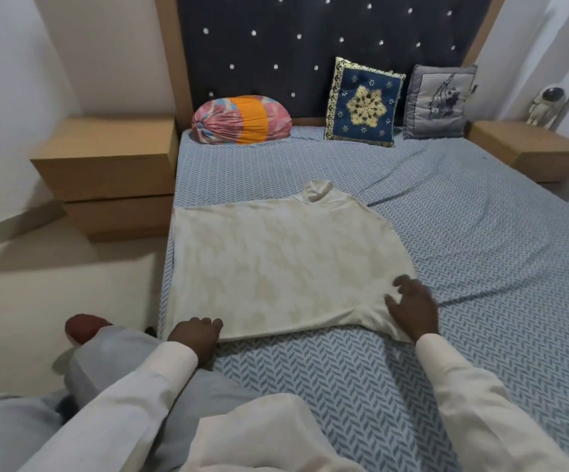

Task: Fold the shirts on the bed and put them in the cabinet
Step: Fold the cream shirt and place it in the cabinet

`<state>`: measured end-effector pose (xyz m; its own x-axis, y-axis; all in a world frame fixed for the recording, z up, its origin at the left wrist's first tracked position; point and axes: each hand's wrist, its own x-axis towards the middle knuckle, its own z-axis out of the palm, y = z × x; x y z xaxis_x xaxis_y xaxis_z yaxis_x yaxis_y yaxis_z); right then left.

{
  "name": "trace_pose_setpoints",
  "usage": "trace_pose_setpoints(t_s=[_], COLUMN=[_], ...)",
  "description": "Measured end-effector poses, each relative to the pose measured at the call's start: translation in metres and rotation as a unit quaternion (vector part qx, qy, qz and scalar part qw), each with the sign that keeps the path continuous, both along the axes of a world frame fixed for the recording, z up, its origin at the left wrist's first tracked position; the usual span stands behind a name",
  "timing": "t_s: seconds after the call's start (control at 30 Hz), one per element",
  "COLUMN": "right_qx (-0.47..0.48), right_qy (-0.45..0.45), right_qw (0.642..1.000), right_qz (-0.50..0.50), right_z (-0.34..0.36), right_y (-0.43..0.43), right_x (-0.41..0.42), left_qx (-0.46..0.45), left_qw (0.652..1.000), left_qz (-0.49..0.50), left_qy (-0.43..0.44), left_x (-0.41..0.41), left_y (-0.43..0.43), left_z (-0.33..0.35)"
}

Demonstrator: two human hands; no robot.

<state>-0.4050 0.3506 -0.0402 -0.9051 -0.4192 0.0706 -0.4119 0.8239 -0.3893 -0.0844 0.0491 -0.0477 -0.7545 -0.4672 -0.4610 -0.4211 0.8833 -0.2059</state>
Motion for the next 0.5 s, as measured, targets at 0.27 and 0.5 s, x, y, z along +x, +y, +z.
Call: trace_pose_setpoints(t_s=[0.27,0.5], right_qx=[0.174,0.115], right_qy=[0.061,0.112], right_qw=[0.957,0.964], right_qz=[0.223,0.210], right_z=[-0.030,-0.023], right_y=[-0.042,-0.024], right_x=[0.051,0.040], left_qx=[-0.094,-0.045], left_qw=[0.987,0.998], left_qz=[0.023,0.018], left_qy=[0.129,0.027], left_x=[0.015,0.025], left_y=[-0.009,-0.019], left_z=[0.022,0.004])
